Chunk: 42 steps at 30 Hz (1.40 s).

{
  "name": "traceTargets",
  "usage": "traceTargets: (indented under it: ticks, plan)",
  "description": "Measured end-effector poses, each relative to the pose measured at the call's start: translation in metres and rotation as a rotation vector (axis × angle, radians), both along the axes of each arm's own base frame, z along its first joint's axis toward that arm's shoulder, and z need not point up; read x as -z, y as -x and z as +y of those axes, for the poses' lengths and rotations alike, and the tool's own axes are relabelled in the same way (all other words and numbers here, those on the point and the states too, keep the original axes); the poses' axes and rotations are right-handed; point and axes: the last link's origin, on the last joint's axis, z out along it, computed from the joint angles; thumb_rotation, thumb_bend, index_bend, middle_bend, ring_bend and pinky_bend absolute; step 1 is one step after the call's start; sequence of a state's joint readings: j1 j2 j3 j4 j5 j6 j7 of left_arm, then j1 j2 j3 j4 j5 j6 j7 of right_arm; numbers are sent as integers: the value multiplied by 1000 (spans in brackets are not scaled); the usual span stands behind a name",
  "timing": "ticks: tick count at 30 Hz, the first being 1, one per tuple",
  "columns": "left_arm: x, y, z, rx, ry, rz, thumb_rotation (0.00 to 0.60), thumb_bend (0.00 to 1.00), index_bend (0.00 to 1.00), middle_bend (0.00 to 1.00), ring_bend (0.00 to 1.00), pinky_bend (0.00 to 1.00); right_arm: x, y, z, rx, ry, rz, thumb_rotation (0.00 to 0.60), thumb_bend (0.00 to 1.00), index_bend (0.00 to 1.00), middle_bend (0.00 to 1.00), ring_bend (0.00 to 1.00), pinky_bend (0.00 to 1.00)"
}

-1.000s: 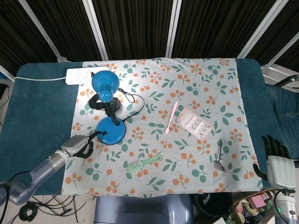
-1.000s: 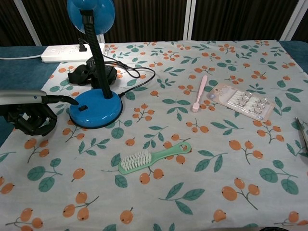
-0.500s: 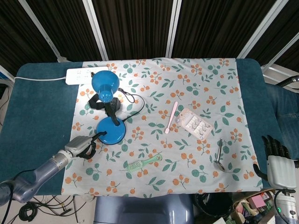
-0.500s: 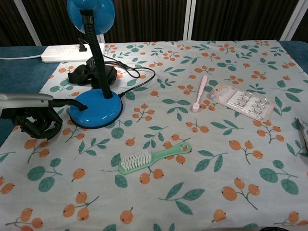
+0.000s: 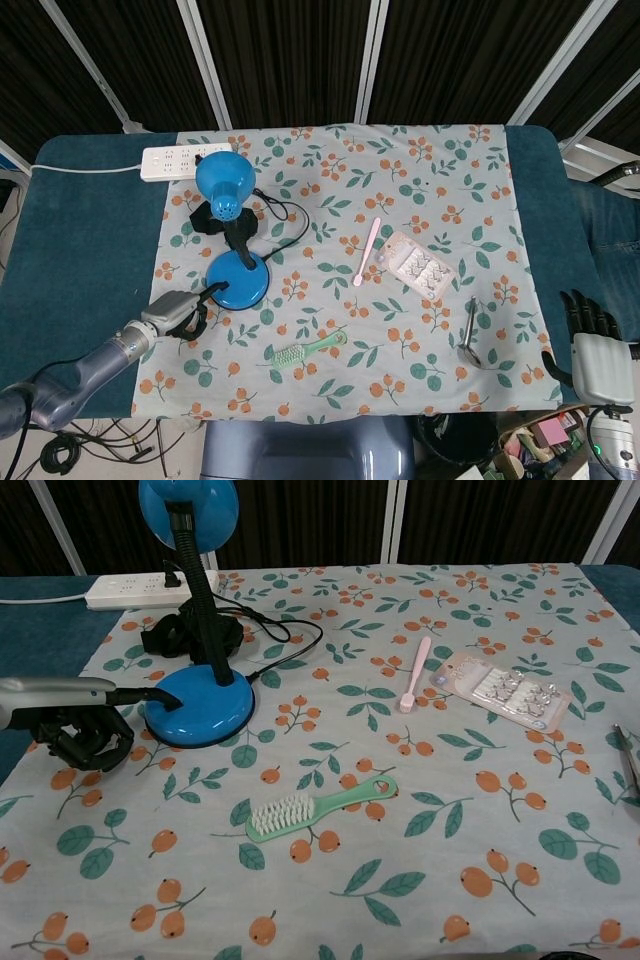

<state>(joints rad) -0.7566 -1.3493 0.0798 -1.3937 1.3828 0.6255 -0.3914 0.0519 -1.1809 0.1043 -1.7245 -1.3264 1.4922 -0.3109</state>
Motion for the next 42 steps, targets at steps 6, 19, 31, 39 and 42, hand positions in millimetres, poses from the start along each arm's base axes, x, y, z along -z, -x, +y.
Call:
traceTargets:
  ticks: [6,19,31,39,42]
  plan:
    - [-6,-2,3,8,-22,-11,600,541,76,604,697,776,0,0,0,-2,-1,0,600,196,0,39,64,127]
    - [-58,-17,4,170,-236,5,600,282,76,212,162,253,0,-1,0,-5,0,3,600,196,0,39,64,127]
    - [-138,24,-67,177,-713,198,600,274,71,149,86,142,0,-2,2,-15,3,6,600,196,0,39,64,127]
    - [-164,71,-109,-14,-833,132,600,269,57,121,55,124,1,-3,1,-26,-2,6,600,196,0,39,64,127]
    - [-169,80,-110,-57,-849,121,600,270,56,119,55,107,1,-4,1,-36,-11,4,600,195,0,39,64,127]
